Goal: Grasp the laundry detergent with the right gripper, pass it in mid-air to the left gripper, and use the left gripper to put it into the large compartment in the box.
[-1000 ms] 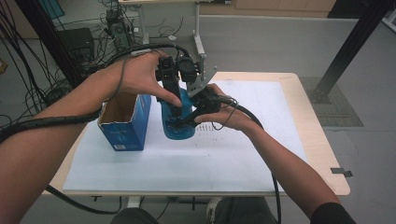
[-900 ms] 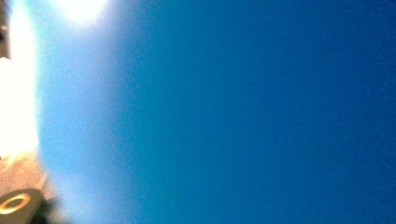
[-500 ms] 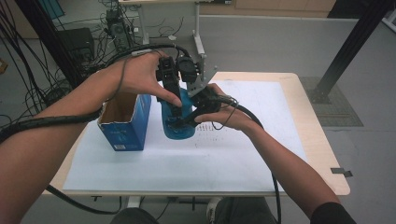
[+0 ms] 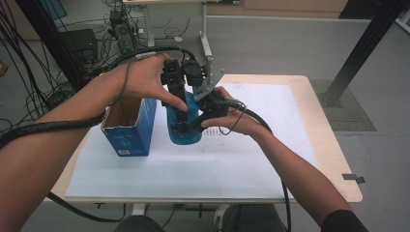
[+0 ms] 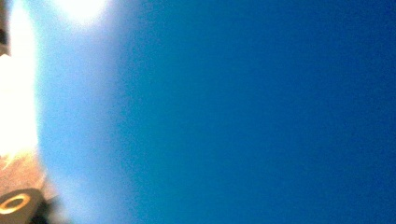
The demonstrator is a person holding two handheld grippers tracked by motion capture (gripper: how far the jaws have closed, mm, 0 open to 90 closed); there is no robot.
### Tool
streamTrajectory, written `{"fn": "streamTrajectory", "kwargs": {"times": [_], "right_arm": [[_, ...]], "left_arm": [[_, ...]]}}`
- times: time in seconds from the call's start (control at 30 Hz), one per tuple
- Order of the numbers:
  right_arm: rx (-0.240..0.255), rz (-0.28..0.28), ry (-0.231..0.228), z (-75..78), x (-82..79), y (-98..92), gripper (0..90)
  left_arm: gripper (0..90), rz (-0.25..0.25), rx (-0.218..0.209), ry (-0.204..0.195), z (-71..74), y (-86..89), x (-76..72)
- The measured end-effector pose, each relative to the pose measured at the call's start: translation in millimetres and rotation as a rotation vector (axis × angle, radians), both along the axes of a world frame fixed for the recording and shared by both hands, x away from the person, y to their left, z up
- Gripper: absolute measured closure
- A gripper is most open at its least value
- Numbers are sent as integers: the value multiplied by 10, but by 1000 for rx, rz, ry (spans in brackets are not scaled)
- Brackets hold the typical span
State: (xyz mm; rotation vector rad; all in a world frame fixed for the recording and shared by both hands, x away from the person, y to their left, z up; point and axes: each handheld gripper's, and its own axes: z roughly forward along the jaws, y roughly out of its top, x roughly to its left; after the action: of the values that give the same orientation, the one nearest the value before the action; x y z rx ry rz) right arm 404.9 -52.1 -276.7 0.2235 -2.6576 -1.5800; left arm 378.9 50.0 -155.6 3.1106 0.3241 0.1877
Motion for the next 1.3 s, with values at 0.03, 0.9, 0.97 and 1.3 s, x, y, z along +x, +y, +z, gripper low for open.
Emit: {"fn": "streamTrajectory", "kwargs": {"times": [0.03, 0.9, 0.97, 1.3], "right_arm": [[2, 1, -1, 1, -2, 1, 435], [3, 15, -10, 12, -32, 1, 435], [2, 17, -10, 10, -31, 1, 434], [-3, 17, -10, -6, -32, 2, 435]], "left_arm": [[78, -1, 1, 1, 1, 1, 1], [308, -14, 9, 29, -23, -10, -5], [335, -19, 7, 38, -22, -11, -7], [371, -26, 19, 43, -40, -20, -15]]}}
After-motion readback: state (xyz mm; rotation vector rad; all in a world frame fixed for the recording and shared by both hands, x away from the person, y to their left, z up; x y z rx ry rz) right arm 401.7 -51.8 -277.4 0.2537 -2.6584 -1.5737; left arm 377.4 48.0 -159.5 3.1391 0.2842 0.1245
